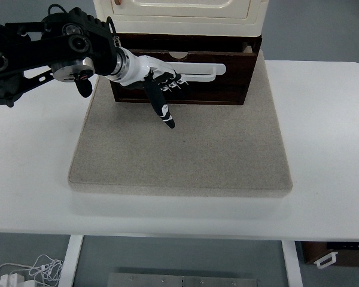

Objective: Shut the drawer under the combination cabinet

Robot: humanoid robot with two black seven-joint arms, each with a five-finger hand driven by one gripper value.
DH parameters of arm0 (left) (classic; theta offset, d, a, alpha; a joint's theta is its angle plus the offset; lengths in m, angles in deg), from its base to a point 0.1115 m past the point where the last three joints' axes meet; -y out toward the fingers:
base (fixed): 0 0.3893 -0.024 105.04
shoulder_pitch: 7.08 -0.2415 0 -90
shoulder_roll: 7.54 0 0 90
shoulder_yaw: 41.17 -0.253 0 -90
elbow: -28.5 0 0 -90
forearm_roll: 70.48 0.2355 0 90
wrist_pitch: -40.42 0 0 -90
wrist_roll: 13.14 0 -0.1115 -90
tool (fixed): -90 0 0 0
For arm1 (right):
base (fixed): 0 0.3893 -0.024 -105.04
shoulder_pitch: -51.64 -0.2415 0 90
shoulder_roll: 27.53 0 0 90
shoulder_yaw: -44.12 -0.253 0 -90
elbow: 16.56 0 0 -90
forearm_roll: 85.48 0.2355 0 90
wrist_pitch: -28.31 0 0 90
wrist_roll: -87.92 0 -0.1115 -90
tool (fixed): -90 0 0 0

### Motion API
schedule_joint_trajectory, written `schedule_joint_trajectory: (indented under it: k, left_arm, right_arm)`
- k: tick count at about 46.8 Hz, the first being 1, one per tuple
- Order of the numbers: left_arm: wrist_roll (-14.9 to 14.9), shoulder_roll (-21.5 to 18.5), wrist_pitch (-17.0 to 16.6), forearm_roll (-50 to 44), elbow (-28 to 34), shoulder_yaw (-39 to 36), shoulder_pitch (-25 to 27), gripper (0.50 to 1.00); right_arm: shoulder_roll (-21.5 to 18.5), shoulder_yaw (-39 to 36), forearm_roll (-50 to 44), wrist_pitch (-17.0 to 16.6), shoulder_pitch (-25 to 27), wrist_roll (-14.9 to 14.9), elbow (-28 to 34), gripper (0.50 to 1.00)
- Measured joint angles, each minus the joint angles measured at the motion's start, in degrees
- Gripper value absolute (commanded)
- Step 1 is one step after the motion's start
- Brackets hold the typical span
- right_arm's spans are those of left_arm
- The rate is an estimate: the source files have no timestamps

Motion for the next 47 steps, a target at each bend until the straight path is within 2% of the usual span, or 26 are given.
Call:
schedule_joint_trajectory:
  k: [12,22,47]
  left_arm:
    - [-0.3,0.1,-0.4,0.1,-0.7,0.7,-0.2,1.000]
    - [-0.4,0.0,-1.9,0.1,-2.3,0.8,-0.3,1.000]
    - [-1.6,0.0,-2.0,0.1,-5.8,1.4,-0.4,1.000]
  right_arm:
    - [0.0,0.0,0.0,0.0,0.0,0.0,0.0,0.952]
    - [0.0,0.0,0.0,0.0,0.0,0.0,0.0,0.952]
    - [0.0,0.0,0.0,0.0,0.0,0.0,0.0,0.952]
